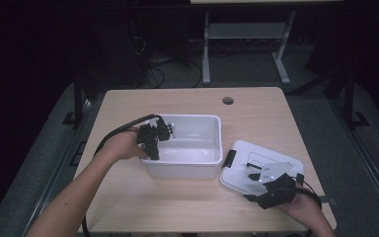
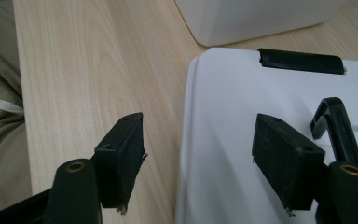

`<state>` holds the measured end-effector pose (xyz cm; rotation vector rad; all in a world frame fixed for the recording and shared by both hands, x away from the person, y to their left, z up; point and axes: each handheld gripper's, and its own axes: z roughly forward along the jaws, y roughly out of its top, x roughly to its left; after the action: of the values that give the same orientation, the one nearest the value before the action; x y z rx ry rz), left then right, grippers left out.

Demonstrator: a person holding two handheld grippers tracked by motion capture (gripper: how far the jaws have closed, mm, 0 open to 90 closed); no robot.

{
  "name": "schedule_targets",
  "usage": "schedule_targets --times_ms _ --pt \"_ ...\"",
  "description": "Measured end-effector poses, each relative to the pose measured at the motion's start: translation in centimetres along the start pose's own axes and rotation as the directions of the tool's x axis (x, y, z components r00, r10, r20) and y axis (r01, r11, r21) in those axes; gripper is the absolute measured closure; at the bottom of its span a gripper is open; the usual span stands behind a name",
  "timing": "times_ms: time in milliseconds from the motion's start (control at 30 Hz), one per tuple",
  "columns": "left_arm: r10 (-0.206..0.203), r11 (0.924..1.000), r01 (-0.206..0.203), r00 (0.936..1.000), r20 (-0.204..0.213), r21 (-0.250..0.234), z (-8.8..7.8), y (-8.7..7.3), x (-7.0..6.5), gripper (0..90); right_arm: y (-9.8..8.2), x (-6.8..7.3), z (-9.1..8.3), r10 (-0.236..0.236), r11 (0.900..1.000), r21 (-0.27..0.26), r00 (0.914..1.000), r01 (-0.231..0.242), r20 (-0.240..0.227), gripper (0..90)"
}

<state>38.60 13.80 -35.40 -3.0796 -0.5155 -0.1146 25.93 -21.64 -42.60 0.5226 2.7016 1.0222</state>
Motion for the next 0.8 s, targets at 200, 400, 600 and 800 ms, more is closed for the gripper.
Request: schedule_targets --times_ms 200,400,600,800 --pt "0.004 1.0 -0.004 1.0 -0.004 0.005 0.11 0.12 0.0 59.9 -0.03 -0.07 -0.08 -0.003 1.0 -0.005 1.0 0.003 0.001 33.2" --pt "0.001 1.0 -0.001 1.0 -0.002 0.007 0.2 0.2 -0.02 59.6 -0.02 -0.09 -0.07 -0.005 1.0 -0.005 1.0 0.005 0.001 33.2" --pt "0.002 1.0 -0.002 1.0 0.006 0.009 0.17 0.2 -0.01 60.2 0.02 -0.11 -0.1 -0.007 1.0 -0.006 1.0 0.007 0.003 33.2" --pt "0.007 0.9999 -0.007 1.0 0.004 0.011 -0.01 0.13 -0.04 59.8 0.07 -0.05 -0.06 -0.004 1.0 -0.002 1.0 0.004 0.003 32.9"
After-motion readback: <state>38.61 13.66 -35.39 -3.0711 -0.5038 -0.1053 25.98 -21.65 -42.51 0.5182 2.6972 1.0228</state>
